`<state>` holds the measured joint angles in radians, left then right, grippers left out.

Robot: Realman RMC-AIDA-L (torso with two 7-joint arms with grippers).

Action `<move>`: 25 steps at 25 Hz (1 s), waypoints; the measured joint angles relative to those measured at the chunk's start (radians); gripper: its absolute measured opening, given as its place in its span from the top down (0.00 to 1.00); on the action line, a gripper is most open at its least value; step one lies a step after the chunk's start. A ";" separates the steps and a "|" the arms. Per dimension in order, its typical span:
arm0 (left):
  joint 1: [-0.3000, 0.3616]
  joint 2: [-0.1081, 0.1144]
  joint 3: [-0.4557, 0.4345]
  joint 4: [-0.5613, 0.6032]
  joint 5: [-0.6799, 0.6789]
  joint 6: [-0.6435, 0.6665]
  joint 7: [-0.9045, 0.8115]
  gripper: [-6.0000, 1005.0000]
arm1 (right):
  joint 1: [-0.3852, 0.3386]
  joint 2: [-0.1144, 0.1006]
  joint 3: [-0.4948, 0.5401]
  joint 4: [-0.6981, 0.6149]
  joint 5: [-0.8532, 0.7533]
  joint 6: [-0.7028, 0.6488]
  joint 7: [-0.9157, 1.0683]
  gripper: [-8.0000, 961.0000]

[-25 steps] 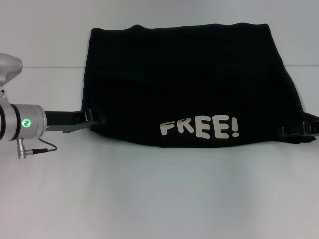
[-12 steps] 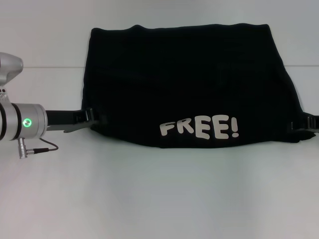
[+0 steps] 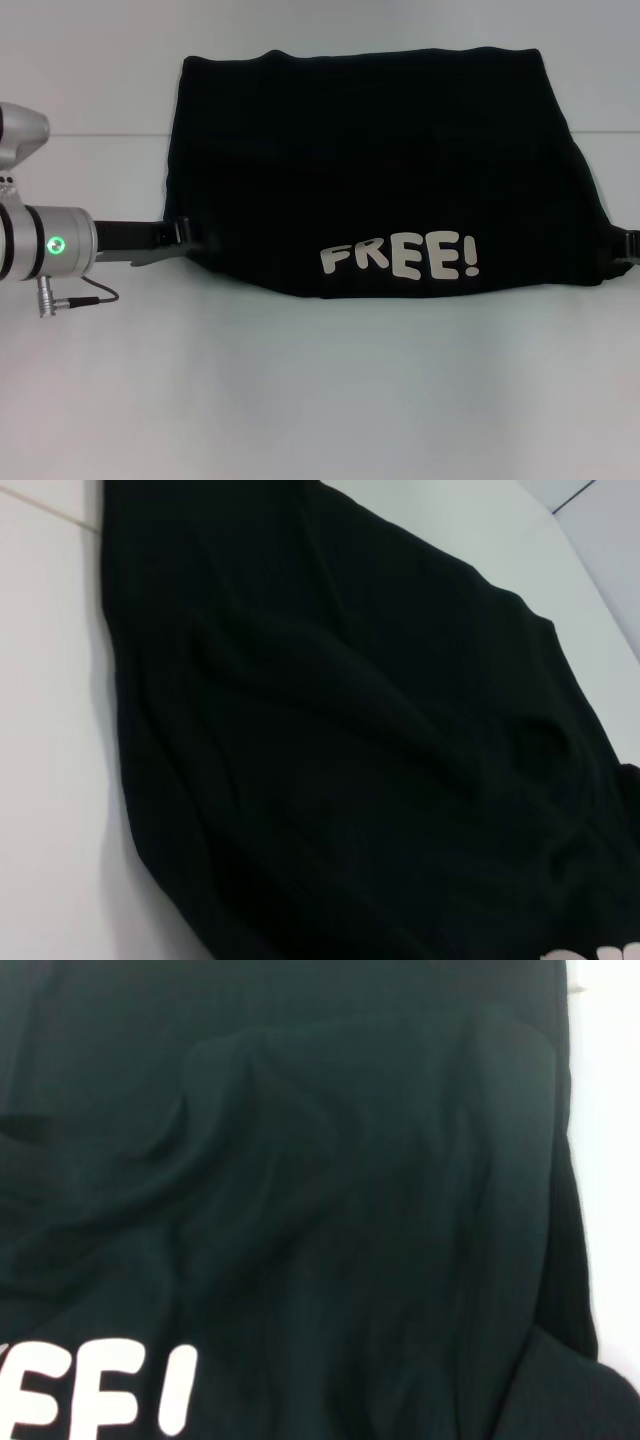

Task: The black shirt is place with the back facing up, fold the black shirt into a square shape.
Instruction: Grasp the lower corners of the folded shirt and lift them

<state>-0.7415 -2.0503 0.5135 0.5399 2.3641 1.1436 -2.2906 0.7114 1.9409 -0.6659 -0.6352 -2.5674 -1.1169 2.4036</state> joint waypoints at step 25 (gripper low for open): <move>0.015 0.045 0.049 0.168 0.299 0.576 -0.032 0.99 | -0.164 -0.027 0.040 -0.259 -0.122 -0.528 0.056 0.95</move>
<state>-0.7267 -2.0054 0.5627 0.7076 2.6636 1.7199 -2.3230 0.5471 1.9138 -0.6257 -0.8942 -2.6898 -1.6454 2.4601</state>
